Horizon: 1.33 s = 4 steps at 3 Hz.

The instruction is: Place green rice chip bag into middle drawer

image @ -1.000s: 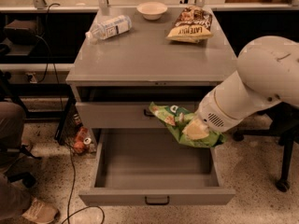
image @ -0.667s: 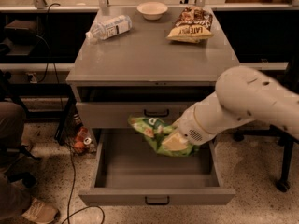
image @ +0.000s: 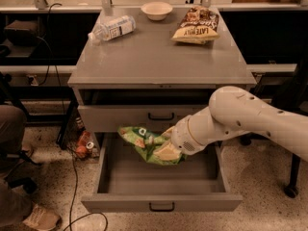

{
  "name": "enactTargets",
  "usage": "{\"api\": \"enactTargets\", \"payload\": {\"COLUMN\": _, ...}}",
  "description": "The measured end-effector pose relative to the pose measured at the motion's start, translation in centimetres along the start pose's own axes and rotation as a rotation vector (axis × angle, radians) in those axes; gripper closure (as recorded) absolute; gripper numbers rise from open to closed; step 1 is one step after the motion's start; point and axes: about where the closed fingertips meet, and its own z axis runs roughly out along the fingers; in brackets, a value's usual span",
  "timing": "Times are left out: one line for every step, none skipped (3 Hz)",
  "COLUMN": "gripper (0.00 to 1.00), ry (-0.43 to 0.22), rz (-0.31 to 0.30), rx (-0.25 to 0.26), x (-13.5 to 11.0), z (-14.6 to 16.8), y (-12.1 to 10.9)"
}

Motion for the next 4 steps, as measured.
{"api": "enactTargets", "payload": {"gripper": 1.0, "ry": 0.0, "rz": 0.0, "rx": 0.0, "x": 0.0, "z": 0.0, "y": 0.0}}
{"api": "enactTargets", "payload": {"gripper": 1.0, "ry": 0.071, "rz": -0.045, "rx": 0.042, "x": 2.0, "z": 3.2, "y": -1.8}}
{"api": "enactTargets", "payload": {"gripper": 1.0, "ry": 0.12, "rz": -0.071, "rx": 0.071, "x": 4.0, "z": 6.0, "y": -3.7}}
{"api": "enactTargets", "payload": {"gripper": 1.0, "ry": 0.153, "rz": -0.056, "rx": 0.051, "x": 6.7, "z": 10.2, "y": -6.1}}
